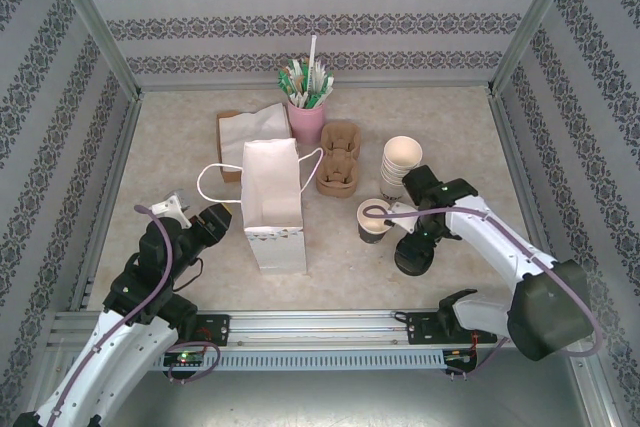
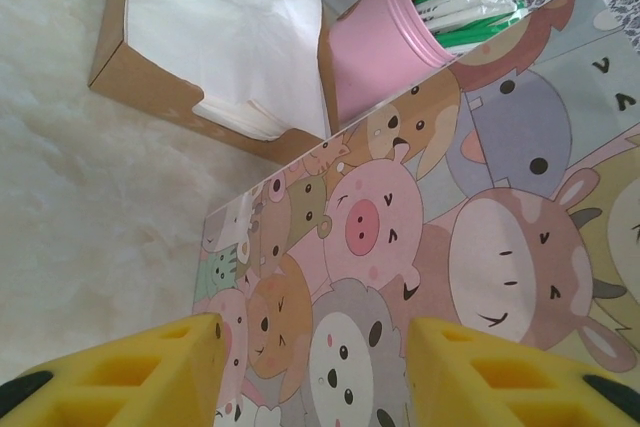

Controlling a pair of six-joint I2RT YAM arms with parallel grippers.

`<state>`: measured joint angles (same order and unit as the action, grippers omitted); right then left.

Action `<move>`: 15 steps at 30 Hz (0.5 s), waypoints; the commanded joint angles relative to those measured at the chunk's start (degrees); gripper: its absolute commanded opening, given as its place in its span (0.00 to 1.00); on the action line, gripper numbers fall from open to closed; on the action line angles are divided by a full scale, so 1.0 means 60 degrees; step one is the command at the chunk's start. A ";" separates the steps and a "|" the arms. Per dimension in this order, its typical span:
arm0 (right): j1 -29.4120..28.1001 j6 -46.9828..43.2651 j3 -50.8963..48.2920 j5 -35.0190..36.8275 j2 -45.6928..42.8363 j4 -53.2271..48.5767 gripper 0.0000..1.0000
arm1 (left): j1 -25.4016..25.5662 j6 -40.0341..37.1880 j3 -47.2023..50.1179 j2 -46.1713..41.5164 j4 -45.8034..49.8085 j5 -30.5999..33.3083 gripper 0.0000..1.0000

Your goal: Pack the takeout coffee

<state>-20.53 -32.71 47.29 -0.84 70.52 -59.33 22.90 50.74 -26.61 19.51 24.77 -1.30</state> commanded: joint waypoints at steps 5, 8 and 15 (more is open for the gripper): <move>-0.0236 0.0123 0.0007 0.0104 0.0402 -0.0071 0.92 | 0.0103 -0.0165 -0.0395 0.0016 -0.0145 0.0034 0.52; -0.0283 0.0123 -0.0053 0.0066 0.0418 -0.0060 0.92 | 0.0095 -0.0173 -0.0397 0.0022 -0.0131 0.0041 0.52; -0.0392 0.0090 -0.0167 0.0368 0.0522 -0.0007 0.91 | 0.0095 -0.0208 -0.0389 0.0021 -0.0053 0.0084 0.52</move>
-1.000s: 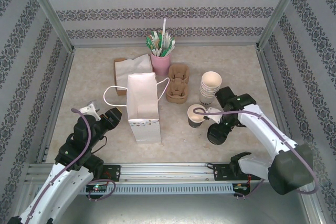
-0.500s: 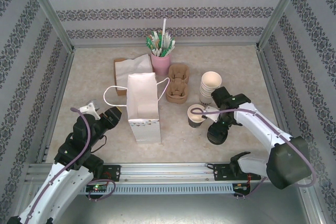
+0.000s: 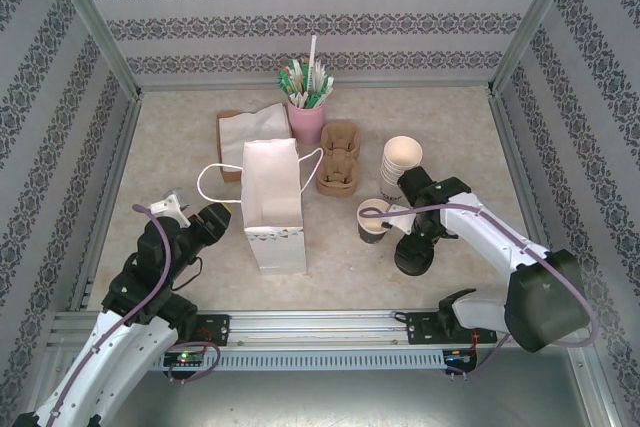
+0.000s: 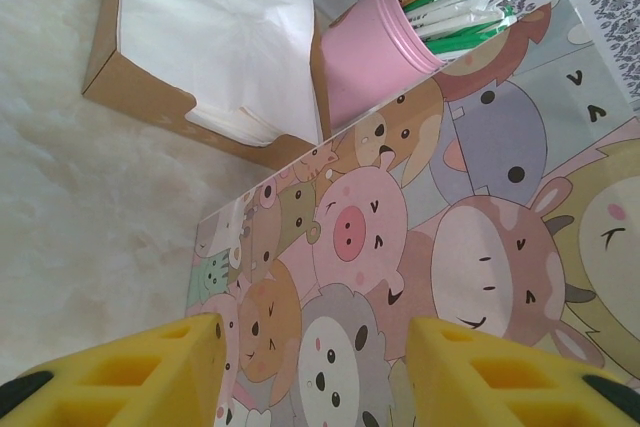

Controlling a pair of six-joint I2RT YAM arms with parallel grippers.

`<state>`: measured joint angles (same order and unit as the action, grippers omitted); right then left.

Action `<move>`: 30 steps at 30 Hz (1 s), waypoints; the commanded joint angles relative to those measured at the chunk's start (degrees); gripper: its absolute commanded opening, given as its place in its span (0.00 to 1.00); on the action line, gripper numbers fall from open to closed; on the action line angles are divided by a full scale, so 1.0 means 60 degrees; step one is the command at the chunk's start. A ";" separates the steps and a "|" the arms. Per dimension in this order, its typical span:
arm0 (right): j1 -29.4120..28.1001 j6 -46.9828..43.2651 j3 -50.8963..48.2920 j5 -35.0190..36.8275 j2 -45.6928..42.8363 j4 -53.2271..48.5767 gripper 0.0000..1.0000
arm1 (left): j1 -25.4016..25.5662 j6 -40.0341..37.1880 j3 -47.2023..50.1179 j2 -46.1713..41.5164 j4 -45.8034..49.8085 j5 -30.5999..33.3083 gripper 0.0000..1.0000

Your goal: Pack the takeout coffee

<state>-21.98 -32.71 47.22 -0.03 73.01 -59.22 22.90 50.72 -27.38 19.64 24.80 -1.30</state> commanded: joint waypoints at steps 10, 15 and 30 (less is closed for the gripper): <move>-0.0250 0.0097 -0.0260 0.0371 0.0163 -0.0024 0.86 | 0.0106 -0.0237 -0.0267 -0.0021 0.0006 0.0117 0.54; -0.0277 0.0078 -0.0297 0.0417 0.0122 0.0000 0.83 | 0.0096 -0.0217 -0.0254 -0.0021 0.0013 0.0122 0.54; -0.0278 0.0018 -0.0180 0.0344 -0.0052 -0.0036 0.71 | 0.0095 -0.0223 -0.0333 -0.0021 -0.0017 0.0078 0.54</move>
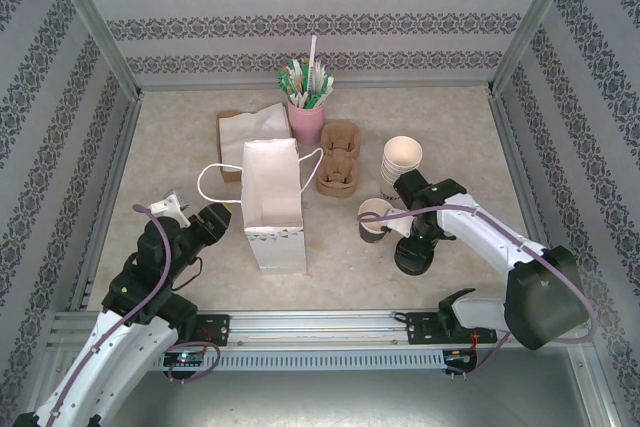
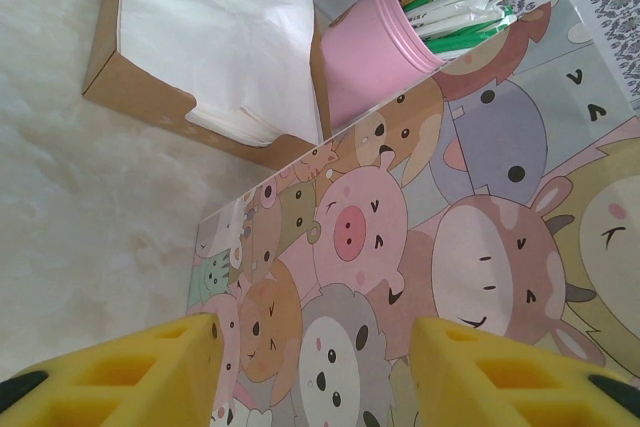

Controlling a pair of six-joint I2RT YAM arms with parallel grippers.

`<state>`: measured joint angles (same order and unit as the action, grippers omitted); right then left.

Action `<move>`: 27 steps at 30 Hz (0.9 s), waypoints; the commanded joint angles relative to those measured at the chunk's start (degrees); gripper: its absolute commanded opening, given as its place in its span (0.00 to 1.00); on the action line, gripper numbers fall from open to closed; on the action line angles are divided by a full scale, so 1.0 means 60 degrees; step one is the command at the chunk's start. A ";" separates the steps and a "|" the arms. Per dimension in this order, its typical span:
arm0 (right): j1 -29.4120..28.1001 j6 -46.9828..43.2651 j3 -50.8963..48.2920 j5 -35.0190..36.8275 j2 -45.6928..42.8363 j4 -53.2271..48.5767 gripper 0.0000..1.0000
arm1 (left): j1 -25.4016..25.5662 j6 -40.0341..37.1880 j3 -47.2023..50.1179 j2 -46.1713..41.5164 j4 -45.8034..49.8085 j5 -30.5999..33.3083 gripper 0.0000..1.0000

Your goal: Pack the takeout coffee

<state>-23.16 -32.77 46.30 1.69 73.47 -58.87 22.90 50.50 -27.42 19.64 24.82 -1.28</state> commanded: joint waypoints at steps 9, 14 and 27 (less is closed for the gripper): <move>-0.0081 0.0032 0.0075 -0.0075 -0.0736 -0.0156 0.70 | 0.0097 -0.0319 -0.0586 -0.0017 0.0113 0.0138 0.54; -0.0088 0.0028 0.0076 -0.0057 -0.1047 -0.0293 0.70 | 0.0095 -0.0405 -0.0737 -0.0019 0.0235 0.0205 0.54; -0.0081 0.0056 0.0802 0.0865 -0.2400 -0.1071 0.70 | 0.0097 -0.0956 -0.1461 0.0126 0.0693 0.0615 0.53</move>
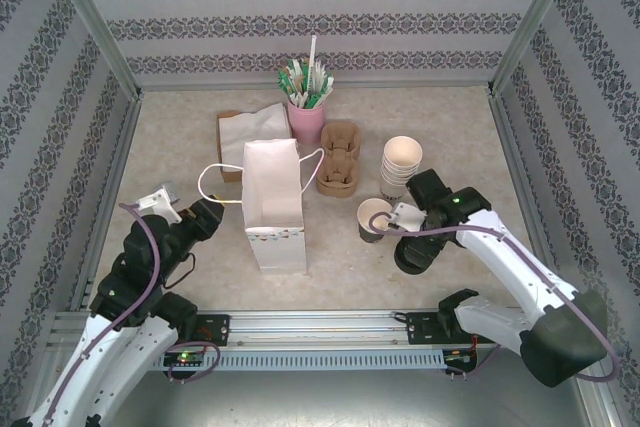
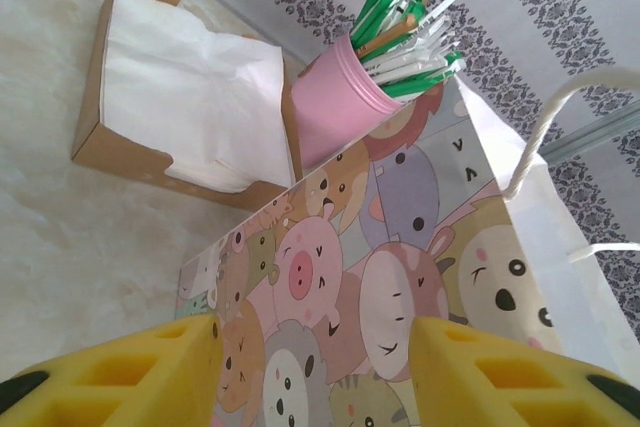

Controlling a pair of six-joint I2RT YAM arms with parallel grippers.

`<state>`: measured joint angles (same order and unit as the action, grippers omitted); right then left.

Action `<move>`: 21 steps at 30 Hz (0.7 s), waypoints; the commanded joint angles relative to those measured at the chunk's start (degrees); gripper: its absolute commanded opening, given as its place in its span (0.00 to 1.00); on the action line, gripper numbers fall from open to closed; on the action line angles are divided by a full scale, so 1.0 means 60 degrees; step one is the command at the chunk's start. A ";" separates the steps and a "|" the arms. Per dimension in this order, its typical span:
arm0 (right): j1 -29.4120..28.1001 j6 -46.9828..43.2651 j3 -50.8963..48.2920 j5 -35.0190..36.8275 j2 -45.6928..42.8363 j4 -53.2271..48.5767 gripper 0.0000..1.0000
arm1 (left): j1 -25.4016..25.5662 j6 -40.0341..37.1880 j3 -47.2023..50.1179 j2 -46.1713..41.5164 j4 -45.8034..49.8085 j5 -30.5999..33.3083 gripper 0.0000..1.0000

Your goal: Pack the takeout coffee

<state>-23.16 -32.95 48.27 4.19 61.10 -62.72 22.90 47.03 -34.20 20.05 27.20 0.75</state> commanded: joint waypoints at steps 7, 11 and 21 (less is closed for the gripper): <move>-0.0293 0.1207 0.1769 -0.0094 -0.1034 -0.0634 0.65 | 0.0103 -0.0407 -0.0573 0.0339 0.0271 0.0200 0.53; -0.1018 0.1799 0.2318 0.0048 -0.0936 -0.0635 0.66 | 0.0095 -0.0424 -0.0642 0.0437 0.0144 0.0106 0.53; -0.2295 0.2004 0.2639 -0.0458 0.0682 0.0222 0.70 | 0.0097 -0.0321 -0.0729 0.0438 0.0136 0.0094 0.53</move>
<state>-36.23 -21.93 64.07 3.55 63.94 -63.33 22.90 45.82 -36.45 22.68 27.86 1.67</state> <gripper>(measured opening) 0.703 0.533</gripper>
